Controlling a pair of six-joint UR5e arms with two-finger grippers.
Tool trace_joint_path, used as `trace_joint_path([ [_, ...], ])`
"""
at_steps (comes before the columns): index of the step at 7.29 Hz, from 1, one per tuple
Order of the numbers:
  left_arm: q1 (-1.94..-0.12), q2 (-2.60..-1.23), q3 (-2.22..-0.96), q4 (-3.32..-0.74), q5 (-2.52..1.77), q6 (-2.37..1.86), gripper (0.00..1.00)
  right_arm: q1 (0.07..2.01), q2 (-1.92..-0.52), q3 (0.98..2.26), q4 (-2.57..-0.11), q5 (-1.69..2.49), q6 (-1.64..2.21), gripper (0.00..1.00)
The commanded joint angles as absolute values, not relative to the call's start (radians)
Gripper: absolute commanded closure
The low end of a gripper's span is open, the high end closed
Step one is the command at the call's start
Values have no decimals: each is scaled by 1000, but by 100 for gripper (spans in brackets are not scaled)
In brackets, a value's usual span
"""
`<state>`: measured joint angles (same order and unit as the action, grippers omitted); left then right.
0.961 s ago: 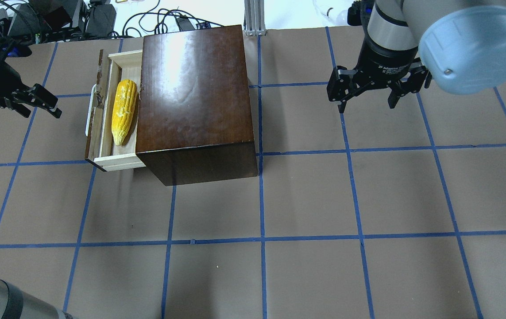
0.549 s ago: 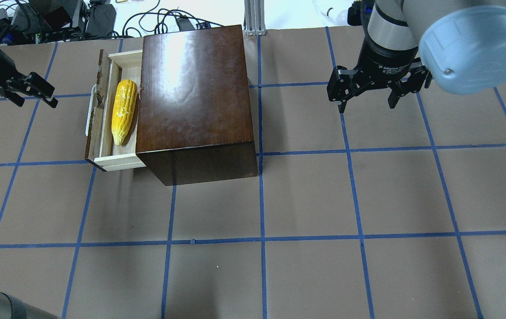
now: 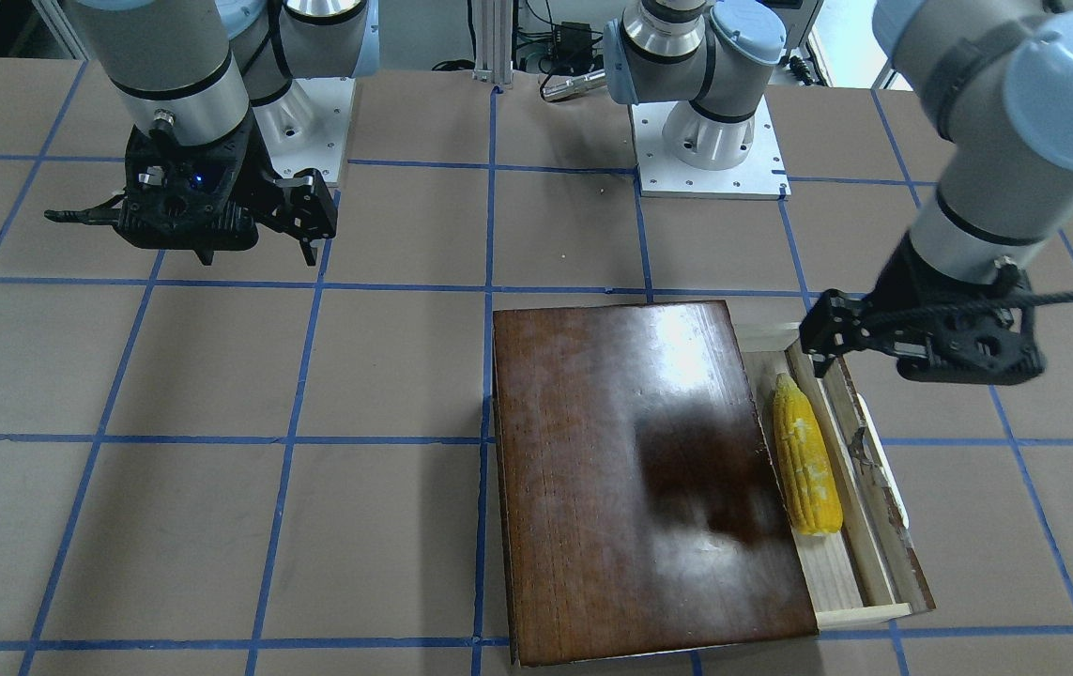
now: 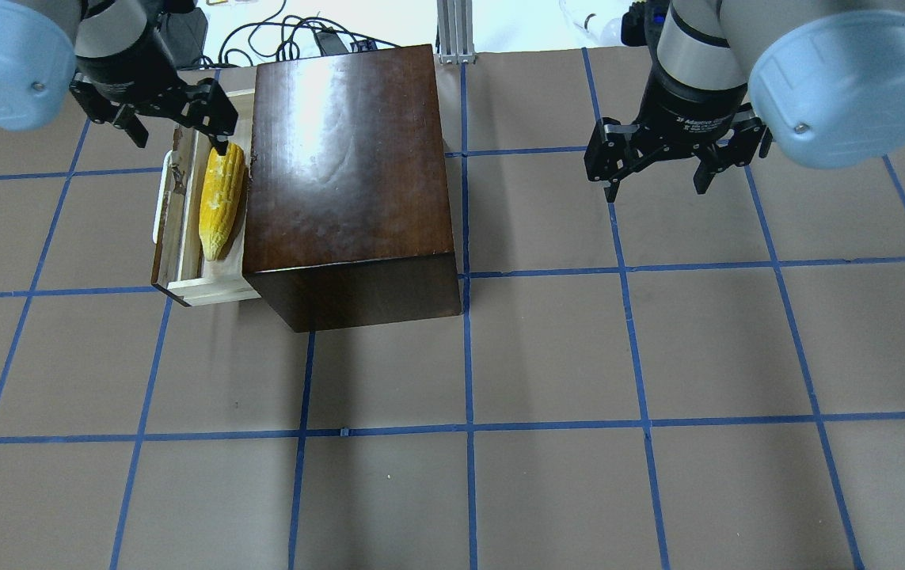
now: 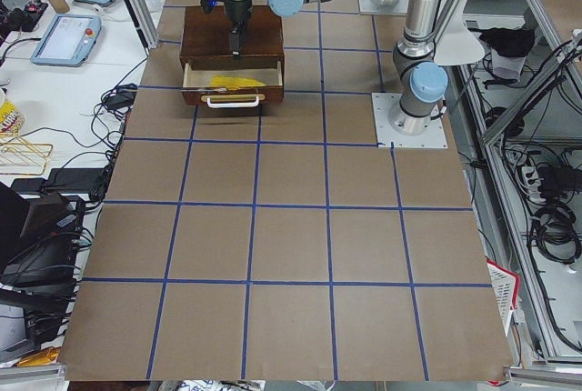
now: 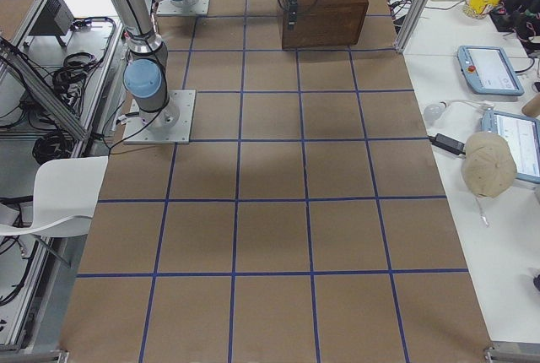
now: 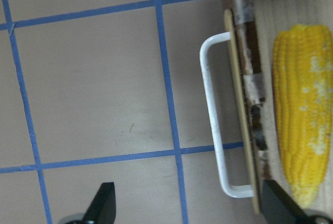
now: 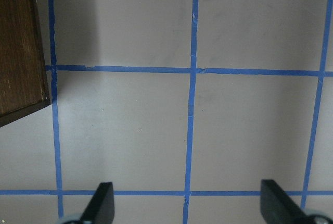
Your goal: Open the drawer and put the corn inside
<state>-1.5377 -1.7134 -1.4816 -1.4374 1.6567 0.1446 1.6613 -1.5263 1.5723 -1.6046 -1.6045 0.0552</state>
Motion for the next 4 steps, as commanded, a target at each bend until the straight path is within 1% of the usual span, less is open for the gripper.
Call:
trace_joint_path([
  [1,-1574,-1646,-1483,-1520,1611,117,0,1661,-1526,1572,-1605,-1605,55,0],
  [4,-1554,-1606,-1477,-1600,1605,101,0,1661,-1526,1572,-1605,-1605,55,0],
])
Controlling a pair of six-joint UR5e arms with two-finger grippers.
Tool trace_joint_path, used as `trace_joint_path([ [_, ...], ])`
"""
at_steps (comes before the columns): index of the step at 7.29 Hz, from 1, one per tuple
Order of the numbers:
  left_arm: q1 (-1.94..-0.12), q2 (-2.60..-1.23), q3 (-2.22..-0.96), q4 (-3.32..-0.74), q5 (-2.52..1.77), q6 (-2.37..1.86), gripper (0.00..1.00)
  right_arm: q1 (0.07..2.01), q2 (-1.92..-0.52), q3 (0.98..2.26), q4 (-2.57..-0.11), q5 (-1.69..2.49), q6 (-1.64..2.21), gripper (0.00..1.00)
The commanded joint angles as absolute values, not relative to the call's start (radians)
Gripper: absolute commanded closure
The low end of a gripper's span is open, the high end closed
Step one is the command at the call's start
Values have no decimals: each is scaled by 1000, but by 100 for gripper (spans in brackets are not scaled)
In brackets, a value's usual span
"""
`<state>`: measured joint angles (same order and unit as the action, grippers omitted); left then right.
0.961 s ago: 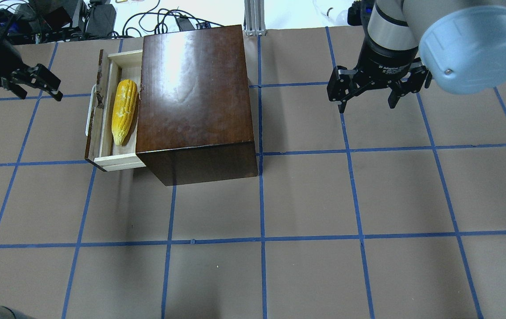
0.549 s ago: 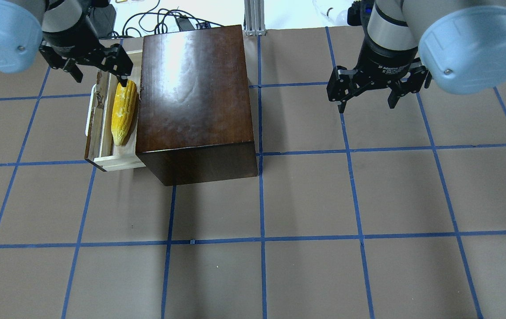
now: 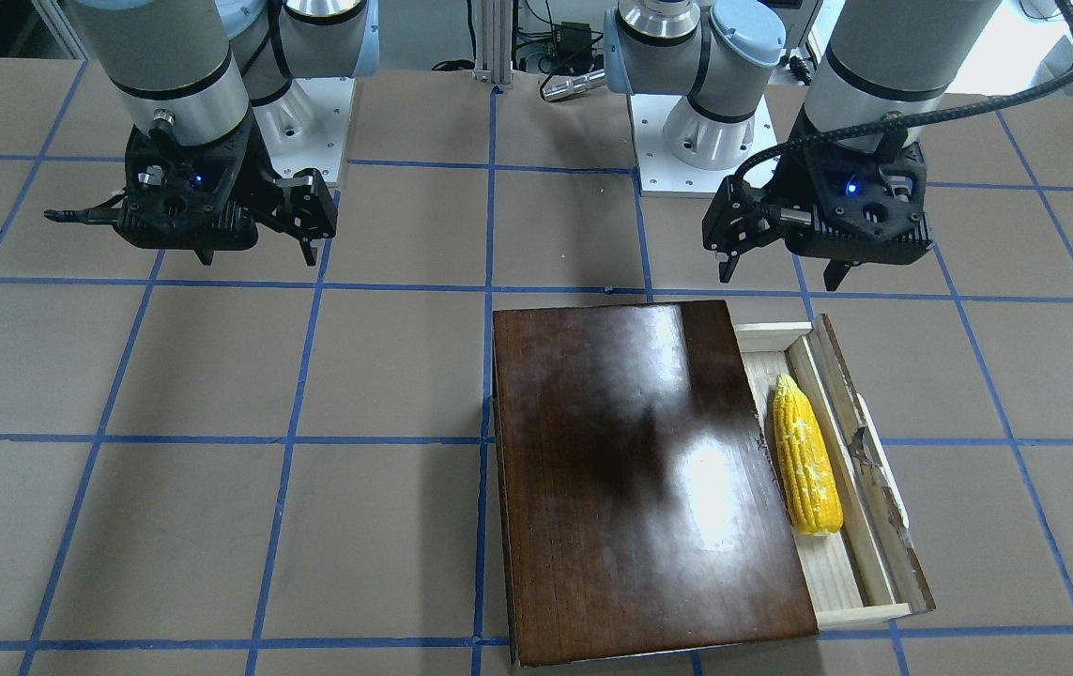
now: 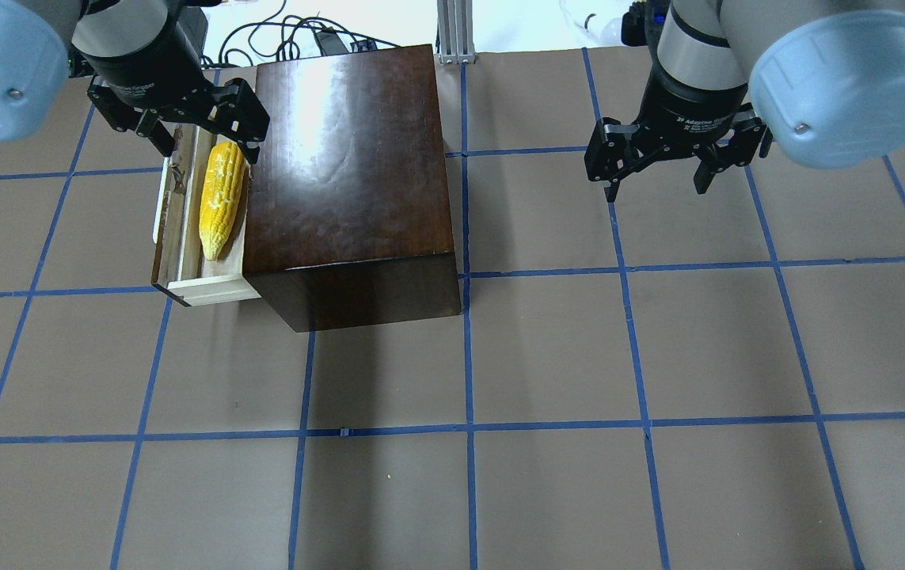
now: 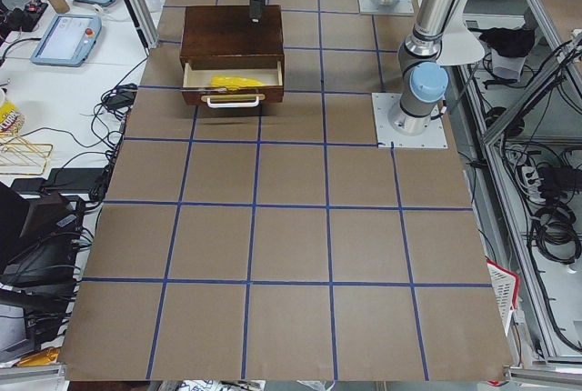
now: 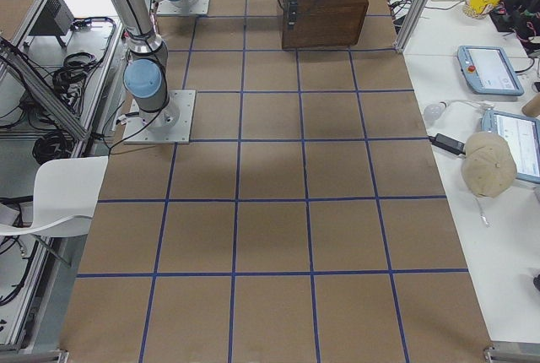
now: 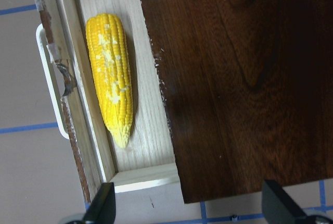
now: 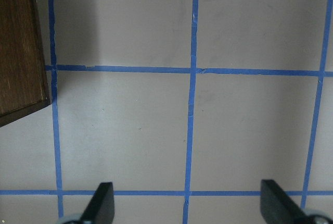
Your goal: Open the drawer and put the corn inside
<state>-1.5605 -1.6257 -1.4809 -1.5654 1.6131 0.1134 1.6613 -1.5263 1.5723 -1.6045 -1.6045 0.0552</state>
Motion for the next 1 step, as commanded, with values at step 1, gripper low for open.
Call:
trace_joint_path([
  [1,-1546,-1603,-1477,-1601,1605,100,0,1661,-1526,1572,-1605,-1605,55,0],
])
